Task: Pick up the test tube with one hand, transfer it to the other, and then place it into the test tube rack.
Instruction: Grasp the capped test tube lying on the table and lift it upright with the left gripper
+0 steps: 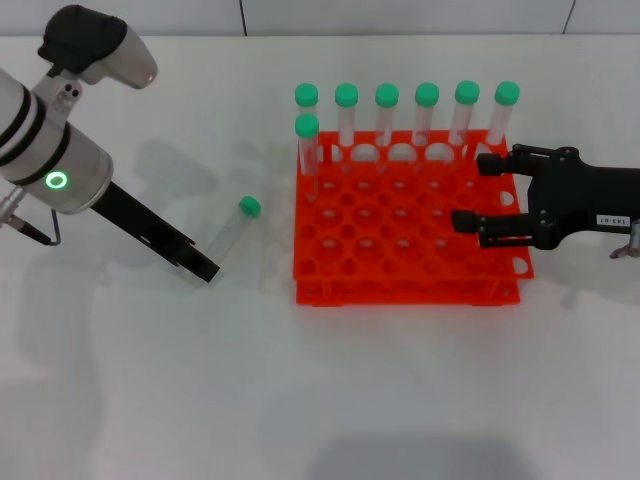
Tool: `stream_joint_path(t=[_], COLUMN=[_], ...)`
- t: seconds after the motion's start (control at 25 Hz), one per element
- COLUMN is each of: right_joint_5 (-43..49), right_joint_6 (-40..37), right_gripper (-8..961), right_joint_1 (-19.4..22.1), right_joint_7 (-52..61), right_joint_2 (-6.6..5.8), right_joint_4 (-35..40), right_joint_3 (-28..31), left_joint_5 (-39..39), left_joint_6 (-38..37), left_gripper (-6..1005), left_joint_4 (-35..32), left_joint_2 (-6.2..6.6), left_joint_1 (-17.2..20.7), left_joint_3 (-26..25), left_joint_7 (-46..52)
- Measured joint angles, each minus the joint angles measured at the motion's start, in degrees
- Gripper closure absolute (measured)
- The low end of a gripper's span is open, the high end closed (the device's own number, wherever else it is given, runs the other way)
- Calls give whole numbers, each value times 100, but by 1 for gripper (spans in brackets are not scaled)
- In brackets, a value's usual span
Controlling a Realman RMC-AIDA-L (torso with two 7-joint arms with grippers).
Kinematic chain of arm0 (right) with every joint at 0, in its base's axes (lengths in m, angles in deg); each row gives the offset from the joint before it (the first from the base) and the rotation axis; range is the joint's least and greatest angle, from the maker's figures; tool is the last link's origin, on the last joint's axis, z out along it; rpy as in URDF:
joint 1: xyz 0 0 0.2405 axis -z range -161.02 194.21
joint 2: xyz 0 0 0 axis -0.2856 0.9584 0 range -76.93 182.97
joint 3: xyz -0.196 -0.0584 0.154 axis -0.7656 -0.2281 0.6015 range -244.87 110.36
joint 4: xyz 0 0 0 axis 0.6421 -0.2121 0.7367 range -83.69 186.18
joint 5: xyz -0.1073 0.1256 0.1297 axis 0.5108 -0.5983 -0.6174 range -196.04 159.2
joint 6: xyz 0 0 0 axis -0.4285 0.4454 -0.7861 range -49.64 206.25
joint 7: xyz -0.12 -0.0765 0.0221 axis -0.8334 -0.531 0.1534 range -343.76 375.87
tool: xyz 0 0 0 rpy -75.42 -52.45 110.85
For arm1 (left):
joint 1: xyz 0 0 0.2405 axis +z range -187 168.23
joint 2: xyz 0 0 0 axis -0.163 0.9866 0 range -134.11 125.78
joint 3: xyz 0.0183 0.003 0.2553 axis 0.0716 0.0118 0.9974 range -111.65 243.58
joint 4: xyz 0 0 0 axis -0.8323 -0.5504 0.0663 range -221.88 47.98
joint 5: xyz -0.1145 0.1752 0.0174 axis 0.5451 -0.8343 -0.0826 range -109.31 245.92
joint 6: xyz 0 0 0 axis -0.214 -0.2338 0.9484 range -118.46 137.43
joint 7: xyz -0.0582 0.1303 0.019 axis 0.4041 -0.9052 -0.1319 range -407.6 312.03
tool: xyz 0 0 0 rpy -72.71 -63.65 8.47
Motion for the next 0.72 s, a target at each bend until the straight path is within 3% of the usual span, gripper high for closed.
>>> stream_joint_path(t=[0.16,0.72], right_joint_5=[0,-7], right_joint_6=[0,0], right_gripper=[100,101], right_joint_1=[0,0], right_joint_7=[0,-58], right_joint_2=[-1,4], right_joint_4=[0,-34], right_joint_3=[0,0], left_joint_5=[-7,-44], left_joint_6=[16,33], left_gripper=[534,570], left_joint_4=[0,57], left_joint_2=[-9,-20], left_joint_1=[-6,-34], left_joint_3=[8,9], left_joint_7=[0,-1])
